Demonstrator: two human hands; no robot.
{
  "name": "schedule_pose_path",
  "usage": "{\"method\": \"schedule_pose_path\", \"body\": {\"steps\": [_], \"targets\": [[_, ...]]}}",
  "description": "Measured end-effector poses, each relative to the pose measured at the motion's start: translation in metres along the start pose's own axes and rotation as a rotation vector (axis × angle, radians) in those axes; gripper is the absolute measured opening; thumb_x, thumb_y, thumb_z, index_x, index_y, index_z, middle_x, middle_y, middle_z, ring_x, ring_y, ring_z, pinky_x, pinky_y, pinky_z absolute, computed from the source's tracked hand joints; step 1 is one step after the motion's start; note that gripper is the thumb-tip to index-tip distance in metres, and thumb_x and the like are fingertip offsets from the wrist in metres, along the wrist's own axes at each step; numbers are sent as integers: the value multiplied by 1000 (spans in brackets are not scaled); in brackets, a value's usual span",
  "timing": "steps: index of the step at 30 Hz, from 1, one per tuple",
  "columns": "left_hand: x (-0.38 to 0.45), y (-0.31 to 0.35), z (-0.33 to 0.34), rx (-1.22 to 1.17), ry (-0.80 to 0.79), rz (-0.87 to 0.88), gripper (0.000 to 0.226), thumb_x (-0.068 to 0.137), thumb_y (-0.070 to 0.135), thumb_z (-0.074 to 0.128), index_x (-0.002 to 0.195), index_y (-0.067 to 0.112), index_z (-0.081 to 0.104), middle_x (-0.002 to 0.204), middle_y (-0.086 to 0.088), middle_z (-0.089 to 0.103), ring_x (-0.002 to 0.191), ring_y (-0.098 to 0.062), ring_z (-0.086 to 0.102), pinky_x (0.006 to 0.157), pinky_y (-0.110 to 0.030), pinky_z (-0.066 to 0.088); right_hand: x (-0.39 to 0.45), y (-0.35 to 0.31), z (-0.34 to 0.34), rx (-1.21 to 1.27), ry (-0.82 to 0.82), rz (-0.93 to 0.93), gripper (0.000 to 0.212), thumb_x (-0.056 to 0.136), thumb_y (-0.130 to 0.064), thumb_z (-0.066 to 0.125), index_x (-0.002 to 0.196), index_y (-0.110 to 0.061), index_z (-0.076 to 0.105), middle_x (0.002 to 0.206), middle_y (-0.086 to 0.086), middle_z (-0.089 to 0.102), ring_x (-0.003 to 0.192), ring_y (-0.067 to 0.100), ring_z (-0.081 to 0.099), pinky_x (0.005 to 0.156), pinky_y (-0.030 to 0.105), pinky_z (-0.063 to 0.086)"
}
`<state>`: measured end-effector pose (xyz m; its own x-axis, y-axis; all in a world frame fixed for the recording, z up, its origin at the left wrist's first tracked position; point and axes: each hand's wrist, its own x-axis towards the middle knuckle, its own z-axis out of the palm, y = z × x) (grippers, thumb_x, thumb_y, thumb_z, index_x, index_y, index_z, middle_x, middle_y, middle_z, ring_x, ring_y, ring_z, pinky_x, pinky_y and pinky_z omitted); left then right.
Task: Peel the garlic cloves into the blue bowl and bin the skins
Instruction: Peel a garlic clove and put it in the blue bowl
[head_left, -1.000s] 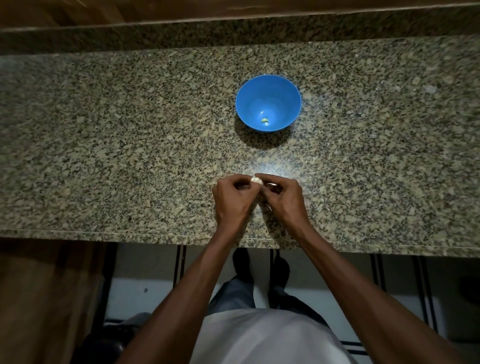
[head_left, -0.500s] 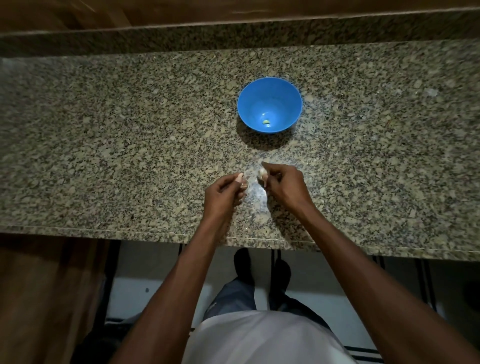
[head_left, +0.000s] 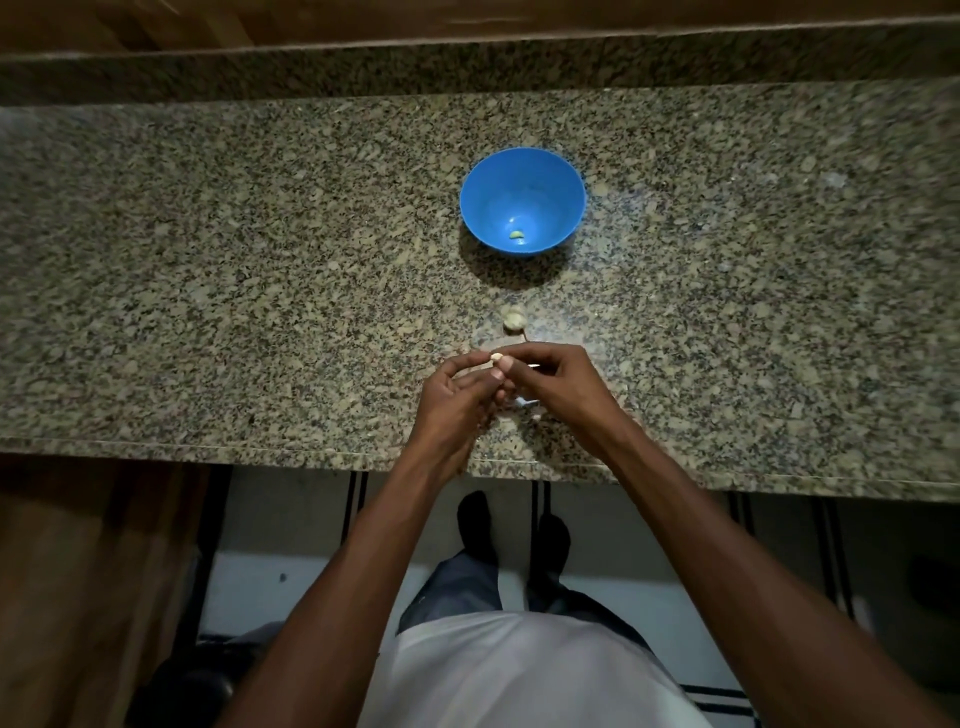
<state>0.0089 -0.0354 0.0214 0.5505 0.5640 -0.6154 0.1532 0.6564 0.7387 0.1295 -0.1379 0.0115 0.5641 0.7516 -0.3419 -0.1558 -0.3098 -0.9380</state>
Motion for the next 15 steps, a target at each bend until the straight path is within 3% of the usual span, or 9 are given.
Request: {"method": "schedule_pose_path", "body": {"steps": [3, 5, 7, 10, 11, 13, 15], "targets": [[-1, -4, 1, 199, -4, 67, 34, 93, 0, 73, 123, -3, 59, 85, -11, 78, 76, -17, 75, 69, -27, 62, -7, 2, -6, 91, 20, 14, 17, 97, -14, 76, 112, -7, 79, 103, 7, 81, 99, 24, 78, 90, 38, 63], [2, -7, -2, 410, 8, 150, 30, 92, 9, 78, 118, 2, 63, 93, -13, 78, 85, -22, 77, 76, -34, 64, -8, 0, -9, 55, 39, 22, 14, 98, -15, 74, 110, -9, 80, 101, 5, 81, 95, 20, 79, 83, 33, 64], [10, -8, -6, 639, 62, 273, 25, 91, 14, 80, 111, 9, 66, 100, -7, 75, 93, -19, 74, 82, -36, 65, -1, 3, -17, -177, 123, 0, 13, 97, -22, 75, 108, -16, 81, 99, 1, 81, 86, 13, 78, 75, 31, 62], [24, -4, -10, 952, 117, 443, 34, 90, 15, 80, 122, 15, 66, 124, -3, 67, 111, -13, 65, 88, -14, 53, 8, 5, -26, -558, 156, -104, 22, 97, -17, 74, 117, -13, 79, 108, 6, 80, 87, 11, 77, 79, 33, 64], [30, -2, -13, 1051, 116, 492, 42, 90, 19, 80, 129, 16, 64, 134, -5, 61, 122, -16, 58, 94, -14, 47, 11, 4, -27, -635, 143, -136, 19, 97, -12, 73, 114, -10, 80, 104, 8, 80, 85, 12, 76, 77, 34, 65], [43, -2, -22, 1236, 93, 521, 65, 86, 36, 81, 143, 18, 56, 151, -9, 45, 140, -24, 39, 111, -33, 38, 15, 3, -26, -780, 97, -178, 13, 95, -6, 71, 89, -11, 81, 82, 5, 77, 68, 12, 71, 62, 33, 60], [51, -2, -32, 1351, 53, 447, 95, 76, 61, 80, 155, 21, 44, 164, -10, 31, 150, -31, 25, 118, -52, 29, 19, 4, -22, -904, 59, -174, 24, 93, -3, 68, 72, -14, 72, 74, -1, 68, 62, 13, 64, 58, 32, 54]]}}
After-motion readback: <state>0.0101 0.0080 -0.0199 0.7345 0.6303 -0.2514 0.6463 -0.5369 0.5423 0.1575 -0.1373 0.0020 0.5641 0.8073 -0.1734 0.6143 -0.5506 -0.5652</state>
